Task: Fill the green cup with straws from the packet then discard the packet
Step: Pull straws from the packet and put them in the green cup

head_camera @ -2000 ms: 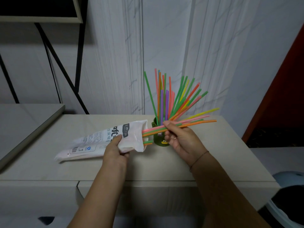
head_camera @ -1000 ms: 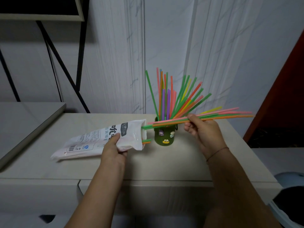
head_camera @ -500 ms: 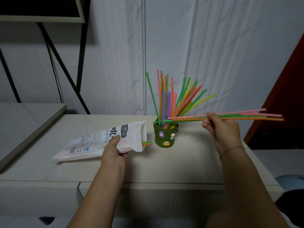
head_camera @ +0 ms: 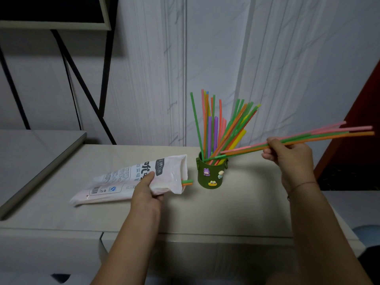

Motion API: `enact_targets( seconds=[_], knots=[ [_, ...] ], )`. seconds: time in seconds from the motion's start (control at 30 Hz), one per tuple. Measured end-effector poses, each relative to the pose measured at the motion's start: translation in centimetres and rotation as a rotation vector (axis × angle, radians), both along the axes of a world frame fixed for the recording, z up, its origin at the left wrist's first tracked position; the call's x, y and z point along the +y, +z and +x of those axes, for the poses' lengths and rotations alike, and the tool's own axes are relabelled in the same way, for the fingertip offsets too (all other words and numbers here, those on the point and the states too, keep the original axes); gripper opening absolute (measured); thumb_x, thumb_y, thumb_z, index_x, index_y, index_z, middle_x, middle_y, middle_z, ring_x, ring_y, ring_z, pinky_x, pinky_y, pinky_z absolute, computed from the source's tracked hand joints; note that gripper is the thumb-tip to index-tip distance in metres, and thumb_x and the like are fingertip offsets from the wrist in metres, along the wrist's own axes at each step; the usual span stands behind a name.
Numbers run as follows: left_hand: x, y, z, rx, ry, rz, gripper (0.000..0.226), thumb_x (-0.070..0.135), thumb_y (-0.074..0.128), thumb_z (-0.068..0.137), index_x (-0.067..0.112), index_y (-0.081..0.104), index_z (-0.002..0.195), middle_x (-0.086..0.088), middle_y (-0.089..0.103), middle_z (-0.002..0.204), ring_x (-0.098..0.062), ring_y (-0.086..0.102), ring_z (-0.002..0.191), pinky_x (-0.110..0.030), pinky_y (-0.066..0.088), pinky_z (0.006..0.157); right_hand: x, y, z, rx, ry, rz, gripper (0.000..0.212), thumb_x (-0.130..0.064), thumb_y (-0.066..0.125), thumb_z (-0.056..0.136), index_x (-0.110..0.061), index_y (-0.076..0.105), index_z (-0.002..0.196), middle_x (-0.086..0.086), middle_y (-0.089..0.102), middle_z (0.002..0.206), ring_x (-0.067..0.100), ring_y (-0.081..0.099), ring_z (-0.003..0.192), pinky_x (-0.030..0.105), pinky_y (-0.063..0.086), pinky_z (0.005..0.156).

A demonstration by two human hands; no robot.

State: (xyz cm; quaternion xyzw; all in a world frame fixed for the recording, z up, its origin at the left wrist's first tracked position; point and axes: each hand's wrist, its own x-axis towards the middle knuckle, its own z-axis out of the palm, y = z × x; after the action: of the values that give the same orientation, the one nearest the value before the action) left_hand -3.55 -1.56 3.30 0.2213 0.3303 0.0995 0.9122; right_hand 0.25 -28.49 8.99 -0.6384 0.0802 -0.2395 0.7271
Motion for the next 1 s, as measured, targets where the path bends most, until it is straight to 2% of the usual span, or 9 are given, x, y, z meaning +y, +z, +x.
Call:
enact_targets(
  seconds=[0.1,0.17,0.3,0.4,0.57,0.73,0.87,0.93,1.0],
  knots=[
    [-0.1,0.0,0.1,0.000,-0.009,-0.008,0.024,-0.001,0.062,0.086,0.012,0.059,0.106,-0.005,0.068,0.102,-0.016,0.062,0.072,-0.030,0.056,0.047,0.9,0.1,0.9,0.043,0.068,-0.140,0.017,-0.010,0.063,0.084,-0.010,0.064,0.067,-0.002,0.062,0.043,0.007,0.061,0.041,0.019,0.057,0.054],
    [-0.3,0.0,0.1,0.001,-0.008,-0.006,0.017,-0.002,0.062,0.086,0.013,0.056,0.091,-0.007,0.067,0.115,-0.017,0.063,0.073,-0.033,0.058,0.056,1.7,0.2,1.6,0.070,0.102,-0.241,0.018,-0.012,0.063,0.084,-0.013,0.065,0.067,-0.002,0.062,0.046,0.006,0.059,0.041,0.019,0.056,0.053],
    [-0.4,-0.1,0.4,-0.002,-0.006,0.013,0.017,-0.002,0.061,0.086,0.014,0.055,0.084,-0.009,0.064,0.123,-0.016,0.062,0.072,-0.027,0.055,0.045,3.4,0.1,3.2,0.124,0.159,-0.443,0.012,-0.011,0.060,0.084,-0.008,0.065,0.073,0.003,0.059,0.055,0.007,0.053,0.042,0.017,0.048,0.046],
    [-0.2,-0.3,0.6,0.000,-0.008,0.015,0.017,-0.001,0.061,0.086,0.014,0.055,0.082,-0.008,0.065,0.119,-0.015,0.062,0.071,-0.027,0.054,0.044,4.4,-0.3,3.8,0.175,0.222,-0.530,0.012,-0.012,0.059,0.086,-0.008,0.065,0.077,0.004,0.060,0.058,0.010,0.054,0.048,0.019,0.047,0.049],
    [-0.3,-0.2,0.6,-0.007,-0.031,0.006,0.015,-0.001,0.061,0.086,0.013,0.057,0.083,-0.006,0.064,0.109,-0.015,0.062,0.072,-0.025,0.054,0.046,5.6,-2.0,3.9,0.243,0.300,-0.544,0.012,-0.010,0.061,0.087,0.001,0.065,0.089,0.007,0.060,0.061,0.016,0.055,0.053,0.027,0.053,0.060],
    [-0.3,-0.1,0.3,0.000,-0.033,0.009,0.013,-0.001,0.062,0.086,0.011,0.057,0.088,-0.005,0.065,0.105,-0.015,0.062,0.072,-0.025,0.055,0.047,5.4,-2.6,3.2,0.217,0.322,-0.386,0.012,-0.006,0.065,0.084,-0.002,0.062,0.094,0.008,0.064,0.070,0.015,0.062,0.059,0.018,0.057,0.058],
    [-0.3,0.2,0.2,0.017,-0.029,0.011,0.015,-0.001,0.062,0.086,0.012,0.056,0.084,-0.006,0.064,0.107,-0.016,0.062,0.071,-0.026,0.054,0.046,4.5,-2.5,3.0,0.155,0.239,-0.271,0.005,-0.008,0.063,0.086,-0.004,0.060,0.084,0.009,0.066,0.067,0.012,0.065,0.054,0.019,0.057,0.055],
    [-0.4,0.3,0.2,0.010,-0.039,0.007,0.016,-0.001,0.062,0.086,0.013,0.056,0.084,-0.006,0.064,0.109,-0.016,0.062,0.072,-0.025,0.056,0.052,4.5,-2.7,3.1,0.144,0.200,-0.276,0.011,-0.009,0.061,0.087,-0.006,0.059,0.076,0.010,0.065,0.063,0.012,0.064,0.050,0.021,0.057,0.056],
    [-0.6,0.3,0.1,-0.004,-0.049,0.007,0.016,-0.001,0.062,0.086,0.011,0.059,0.097,-0.005,0.065,0.107,-0.016,0.062,0.073,-0.026,0.056,0.055,4.7,-3.2,3.0,0.160,0.184,-0.284,0.014,-0.011,0.062,0.087,-0.006,0.059,0.074,0.012,0.064,0.063,0.017,0.063,0.051,0.030,0.057,0.063]
  ],
)
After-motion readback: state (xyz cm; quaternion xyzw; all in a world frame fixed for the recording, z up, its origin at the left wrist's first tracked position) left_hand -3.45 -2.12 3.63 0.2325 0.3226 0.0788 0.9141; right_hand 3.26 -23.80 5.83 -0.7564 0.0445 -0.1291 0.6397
